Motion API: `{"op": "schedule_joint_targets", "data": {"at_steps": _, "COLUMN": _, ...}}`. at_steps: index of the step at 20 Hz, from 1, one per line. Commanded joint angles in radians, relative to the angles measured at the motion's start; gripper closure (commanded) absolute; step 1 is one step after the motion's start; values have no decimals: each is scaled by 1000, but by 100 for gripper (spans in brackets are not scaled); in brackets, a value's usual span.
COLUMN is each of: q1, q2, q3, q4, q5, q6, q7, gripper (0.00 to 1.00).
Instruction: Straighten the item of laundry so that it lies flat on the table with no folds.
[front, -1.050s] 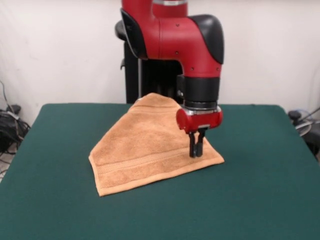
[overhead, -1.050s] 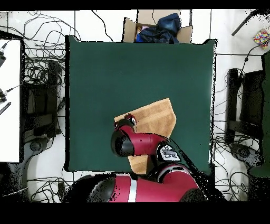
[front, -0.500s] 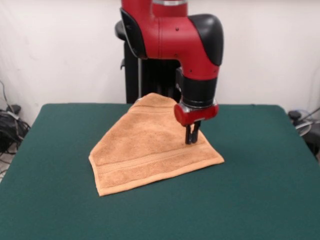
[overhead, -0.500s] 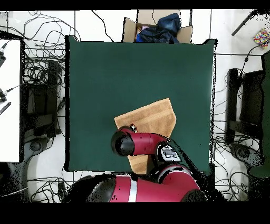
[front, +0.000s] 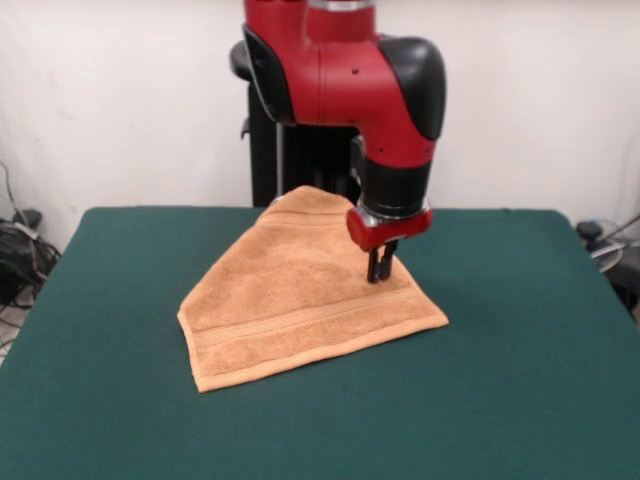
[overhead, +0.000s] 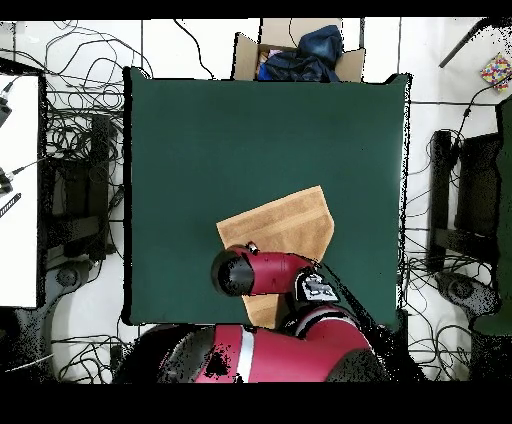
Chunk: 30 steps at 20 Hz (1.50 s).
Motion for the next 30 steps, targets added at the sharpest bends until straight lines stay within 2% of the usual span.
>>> {"op": "schedule_joint_targets", "data": {"at_steps": 1, "q1": 53, "q2": 183, "q3": -54, "q4": -107, "q5": -48, "q6": -94, "q7": 158, "gripper": 100}}
{"op": "schedule_joint_targets", "data": {"at_steps": 8, "q1": 90, "q2": 262, "q3": -89, "q4": -149, "q5": -29, "q6": -174, "q7": 181, "gripper": 100}}
{"op": "schedule_joint_targets", "data": {"at_steps": 14, "q1": 51, "q2": 257, "q3": -34, "q4": -125, "q5": -33, "q6": -365, "q7": 226, "gripper": 100}}
{"op": "schedule_joint_targets", "data": {"at_steps": 18, "q1": 68, "q2": 271, "q3": -16, "q4": -150, "q5": 24, "q6": -316, "q7": 236, "gripper": 100}}
{"op": "schedule_joint_targets", "data": {"at_steps": 30, "q1": 120, "q2": 281, "q3": -42, "q4": -211, "q5": 178, "q6": -216, "q7": 277, "gripper": 100}}
